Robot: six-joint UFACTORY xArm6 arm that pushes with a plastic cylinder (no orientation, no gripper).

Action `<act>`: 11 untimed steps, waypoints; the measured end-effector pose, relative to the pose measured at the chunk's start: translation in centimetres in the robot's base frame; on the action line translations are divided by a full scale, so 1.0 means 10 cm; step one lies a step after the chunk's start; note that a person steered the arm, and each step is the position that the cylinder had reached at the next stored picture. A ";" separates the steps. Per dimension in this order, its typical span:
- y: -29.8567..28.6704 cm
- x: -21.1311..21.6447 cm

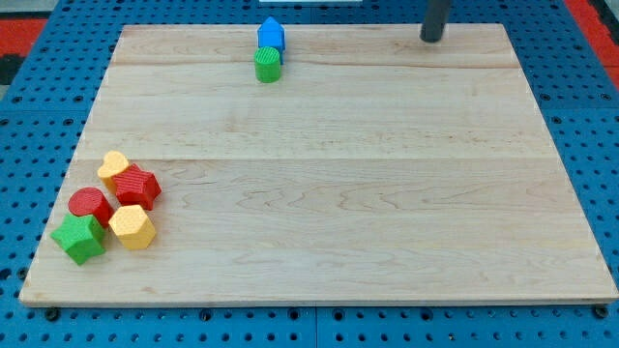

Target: Push the triangle into the cube to the top left

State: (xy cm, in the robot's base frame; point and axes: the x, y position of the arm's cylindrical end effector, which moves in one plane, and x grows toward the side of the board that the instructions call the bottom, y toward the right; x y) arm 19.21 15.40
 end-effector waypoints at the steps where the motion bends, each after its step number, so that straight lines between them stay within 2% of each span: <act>1: -1.01 0.01; 2: -2.11 0.49; 3: -2.87 0.57; 4: -2.71 0.36; 6: -1.92 0.27; 7: -1.90 0.02; 8: -2.55 0.00; 9: -2.90 0.01; 10: -3.20 0.38; 11: -3.41 0.55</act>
